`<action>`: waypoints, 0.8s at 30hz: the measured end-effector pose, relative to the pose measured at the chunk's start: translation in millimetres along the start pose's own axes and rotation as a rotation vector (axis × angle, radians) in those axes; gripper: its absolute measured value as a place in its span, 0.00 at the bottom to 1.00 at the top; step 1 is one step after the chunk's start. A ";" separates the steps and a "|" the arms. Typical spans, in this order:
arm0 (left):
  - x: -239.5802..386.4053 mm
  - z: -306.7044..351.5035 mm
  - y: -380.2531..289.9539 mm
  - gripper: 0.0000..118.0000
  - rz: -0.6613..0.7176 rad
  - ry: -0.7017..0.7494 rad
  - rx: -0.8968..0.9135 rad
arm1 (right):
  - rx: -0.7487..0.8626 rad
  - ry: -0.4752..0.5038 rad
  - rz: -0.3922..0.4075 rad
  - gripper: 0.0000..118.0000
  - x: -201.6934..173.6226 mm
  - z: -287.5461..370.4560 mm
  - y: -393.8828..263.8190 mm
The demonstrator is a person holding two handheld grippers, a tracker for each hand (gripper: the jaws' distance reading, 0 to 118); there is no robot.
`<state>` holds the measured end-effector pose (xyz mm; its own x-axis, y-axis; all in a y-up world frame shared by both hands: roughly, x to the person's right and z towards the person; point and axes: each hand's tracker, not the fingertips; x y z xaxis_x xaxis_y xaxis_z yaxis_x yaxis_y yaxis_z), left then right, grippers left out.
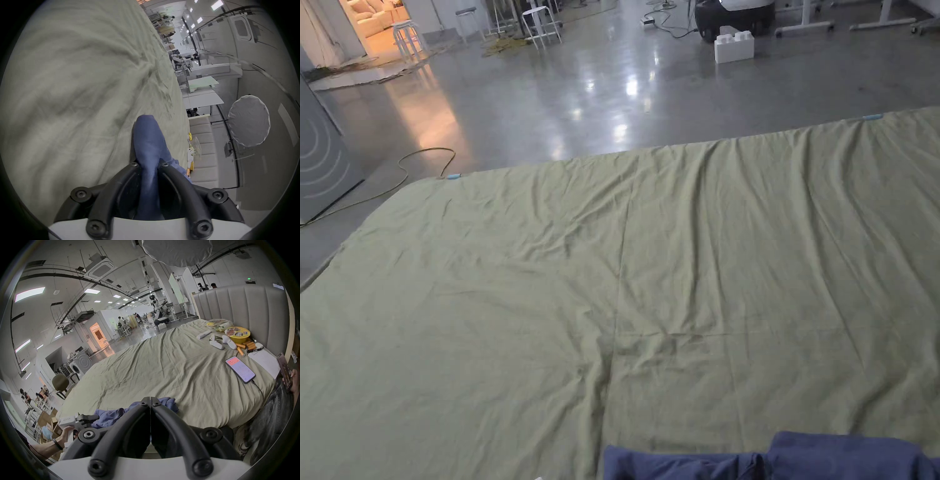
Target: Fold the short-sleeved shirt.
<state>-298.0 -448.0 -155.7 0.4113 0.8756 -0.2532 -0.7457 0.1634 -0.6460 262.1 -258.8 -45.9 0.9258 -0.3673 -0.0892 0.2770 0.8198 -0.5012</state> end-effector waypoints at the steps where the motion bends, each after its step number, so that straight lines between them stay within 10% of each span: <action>1: 0.8 4.0 1.5 0.12 -0.002 -0.015 0.002 | 0.002 -0.002 -0.008 0.00 2.2 0.7 0.6; 13: 130.2 110.8 12.9 0.12 -0.566 0.205 0.240 | -0.001 0.044 -0.036 0.00 -2.7 -17.3 5.4; 24: 182.9 -72.4 -136.0 0.12 -0.755 0.273 -0.039 | 0.011 0.019 -0.004 0.00 -7.2 5.0 -5.1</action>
<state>-83.5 -342.9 -166.2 0.9146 0.3921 0.0987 -0.1977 0.6467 -0.7366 255.3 -258.1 -38.4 0.9197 -0.3788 -0.1031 0.2837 0.8229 -0.4923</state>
